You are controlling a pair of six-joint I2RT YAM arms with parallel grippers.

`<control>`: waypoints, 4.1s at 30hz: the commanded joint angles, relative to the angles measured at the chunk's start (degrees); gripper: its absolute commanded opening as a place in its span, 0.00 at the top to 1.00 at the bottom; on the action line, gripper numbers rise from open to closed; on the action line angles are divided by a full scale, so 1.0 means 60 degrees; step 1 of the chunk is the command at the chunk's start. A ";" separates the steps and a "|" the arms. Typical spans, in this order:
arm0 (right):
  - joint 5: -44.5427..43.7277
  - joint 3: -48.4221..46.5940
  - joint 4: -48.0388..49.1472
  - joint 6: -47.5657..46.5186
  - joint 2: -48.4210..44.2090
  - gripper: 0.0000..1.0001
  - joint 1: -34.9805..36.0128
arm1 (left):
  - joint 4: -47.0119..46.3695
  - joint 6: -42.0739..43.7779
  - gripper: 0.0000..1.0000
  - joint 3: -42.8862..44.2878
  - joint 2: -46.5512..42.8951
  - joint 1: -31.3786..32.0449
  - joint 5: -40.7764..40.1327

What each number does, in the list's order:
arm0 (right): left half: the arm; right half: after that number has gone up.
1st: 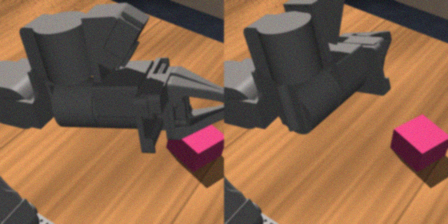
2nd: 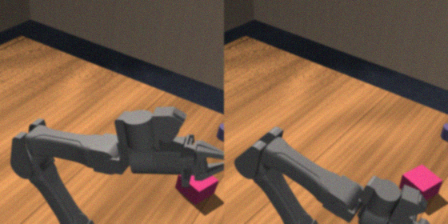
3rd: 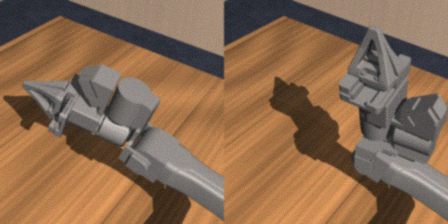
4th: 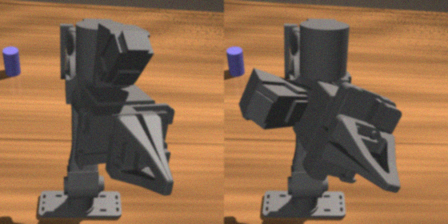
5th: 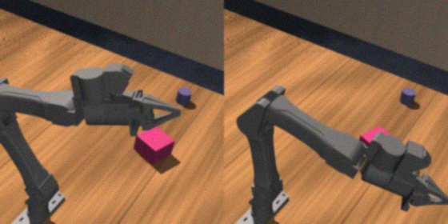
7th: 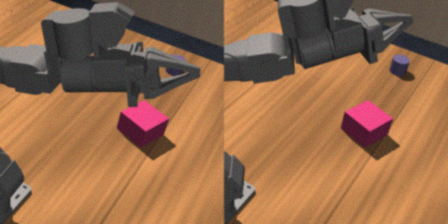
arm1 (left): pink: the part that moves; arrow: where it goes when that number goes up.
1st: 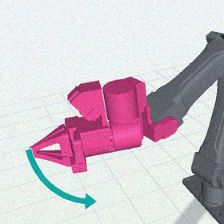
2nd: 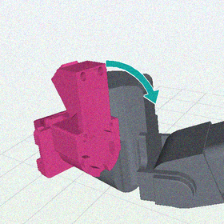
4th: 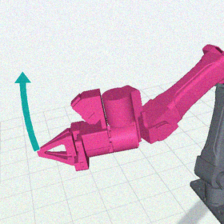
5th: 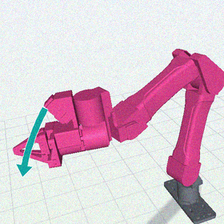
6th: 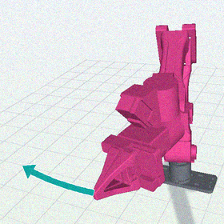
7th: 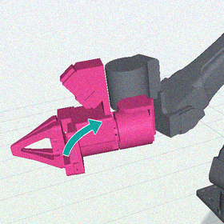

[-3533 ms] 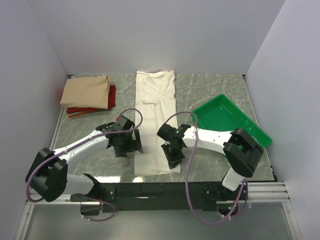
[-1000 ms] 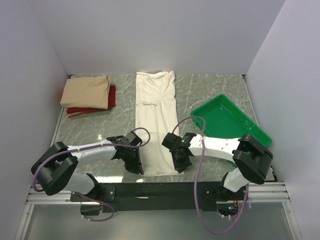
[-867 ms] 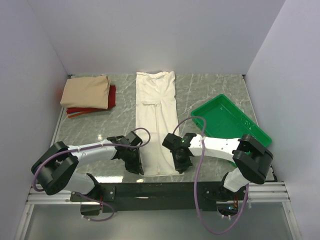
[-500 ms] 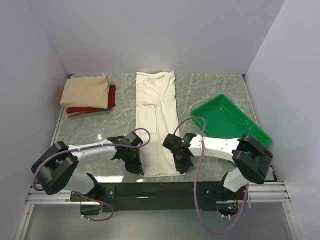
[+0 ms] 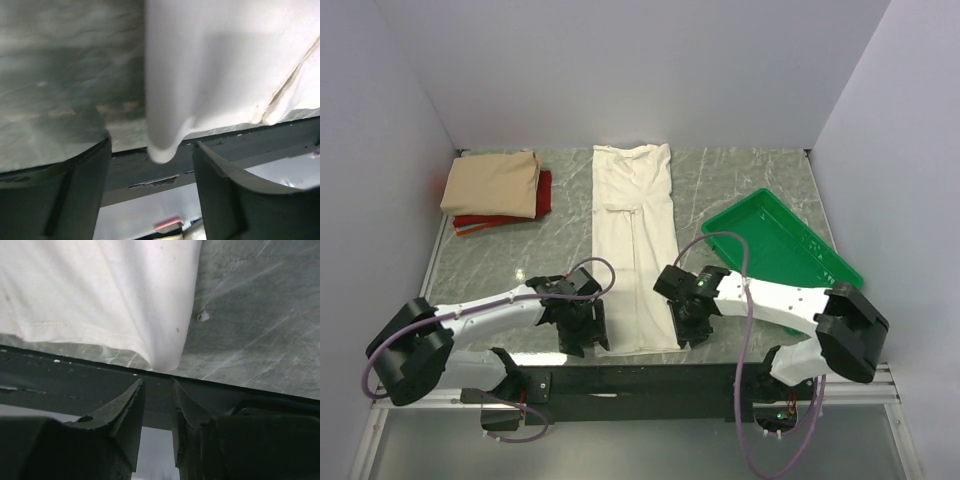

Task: Fold and stack the t-shirts
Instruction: Fold the tshirt

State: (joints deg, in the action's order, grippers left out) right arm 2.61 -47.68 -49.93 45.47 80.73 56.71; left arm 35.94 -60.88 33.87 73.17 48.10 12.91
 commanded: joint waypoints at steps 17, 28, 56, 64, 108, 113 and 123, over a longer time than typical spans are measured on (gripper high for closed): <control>0.0414 0.0989 0.0967 -0.0122 -0.1180 0.66 -0.1292 | 0.0660 -0.0649 0.34 -0.0312 -0.0842 0.0026 -0.1404; 0.1205 0.1487 0.1496 -0.0299 -0.0828 0.68 -0.1321 | 0.0162 -0.0502 0.46 -0.0561 -0.0462 0.0026 -0.1258; 0.1015 0.1458 0.1687 -0.0504 -0.0446 1.00 -0.1321 | -0.0381 -0.0180 0.99 -0.0621 0.0374 0.0026 -0.1242; 0.0854 0.0799 0.0823 -0.0343 -0.0959 1.00 -0.1321 | 0.1097 -0.0297 0.99 0.0302 -0.0358 0.0026 -0.1828; -0.0216 -0.9275 -0.1594 -0.2964 0.6227 1.00 -0.4821 | 0.1113 0.4067 0.99 0.8781 0.6304 -0.4192 -0.2239; -0.0143 -1.2074 -0.2356 -0.3228 0.7739 1.00 -0.5407 | 0.1319 0.4346 0.99 1.0672 0.7724 -0.4705 -0.2049; 0.0531 -1.3411 -0.1874 -0.3536 0.9235 1.00 -0.6067 | 0.0807 0.4185 1.00 1.1787 0.8811 -0.5525 -0.1522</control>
State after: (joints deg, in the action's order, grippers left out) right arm 4.75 -125.71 -61.58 25.82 134.91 21.21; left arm 43.09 -36.58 101.93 124.99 15.99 2.24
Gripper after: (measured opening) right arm 0.013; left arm 0.013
